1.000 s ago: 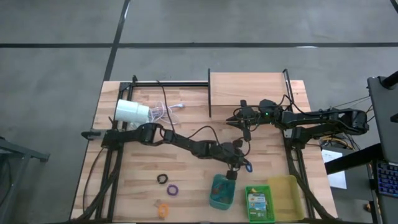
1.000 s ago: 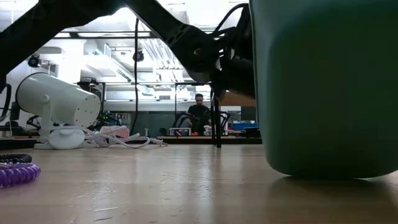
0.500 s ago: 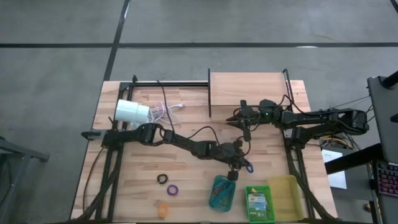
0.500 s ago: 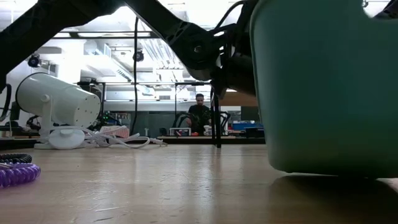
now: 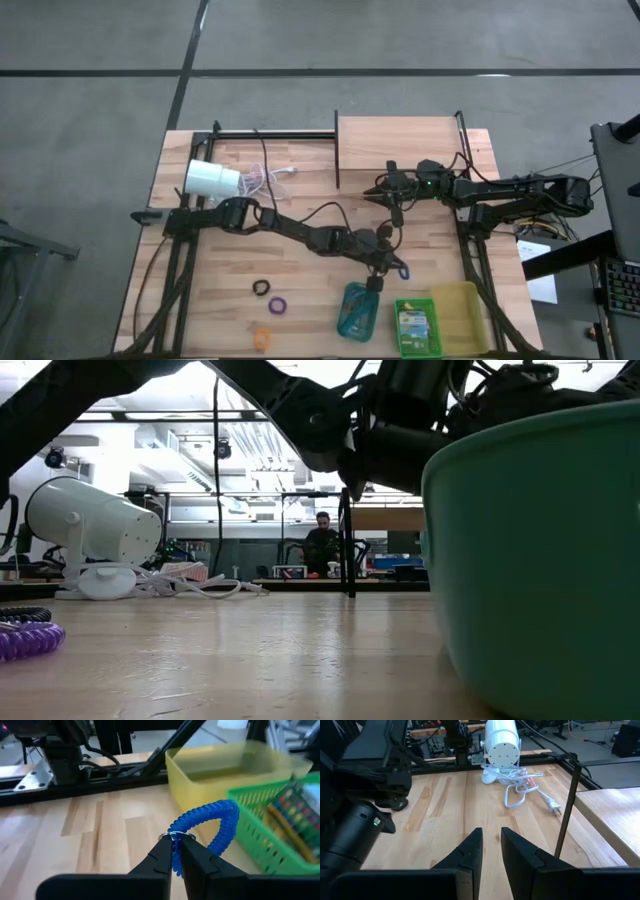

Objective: Pick & Place Office Desk Supplies
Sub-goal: Put the blue spring rubberband into the yellow bin

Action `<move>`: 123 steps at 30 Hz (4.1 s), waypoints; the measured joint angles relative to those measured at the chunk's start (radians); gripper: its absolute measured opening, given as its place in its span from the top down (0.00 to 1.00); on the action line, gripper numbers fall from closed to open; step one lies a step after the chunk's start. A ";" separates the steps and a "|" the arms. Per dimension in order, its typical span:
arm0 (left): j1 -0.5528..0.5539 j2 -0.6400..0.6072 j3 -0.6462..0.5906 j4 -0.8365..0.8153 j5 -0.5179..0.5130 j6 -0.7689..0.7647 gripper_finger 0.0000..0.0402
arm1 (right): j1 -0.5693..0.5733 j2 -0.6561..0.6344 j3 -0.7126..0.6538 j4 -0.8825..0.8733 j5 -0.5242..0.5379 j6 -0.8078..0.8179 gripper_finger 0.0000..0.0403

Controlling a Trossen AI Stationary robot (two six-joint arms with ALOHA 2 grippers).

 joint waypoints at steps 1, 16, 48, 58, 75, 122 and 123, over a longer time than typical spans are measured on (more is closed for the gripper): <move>0.003 0.000 -0.001 -0.004 -0.002 0.022 0.93 | 0.000 0.000 0.000 0.000 0.000 0.000 0.83; 0.057 0.031 -0.006 -0.003 -0.011 0.069 0.93 | 0.000 0.000 0.000 0.000 0.000 0.000 0.83; 0.051 0.084 -0.008 -0.001 -0.007 0.027 0.53 | 0.000 0.000 0.000 0.000 0.000 0.000 0.83; 0.054 0.013 -0.007 -0.092 -0.018 0.032 0.51 | 0.000 0.000 0.000 0.000 0.000 0.000 0.83; 0.036 -0.142 -0.010 -0.348 -0.102 0.051 0.51 | -0.003 -0.015 0.001 0.088 0.001 0.104 0.83; -0.009 -1.142 -1.309 0.277 -0.247 -0.002 0.51 | -0.002 -0.007 0.000 0.024 0.000 0.103 0.83; -0.009 -1.142 -1.308 0.281 -0.247 -0.002 0.51 | -0.002 -0.007 0.000 0.024 0.000 0.103 0.83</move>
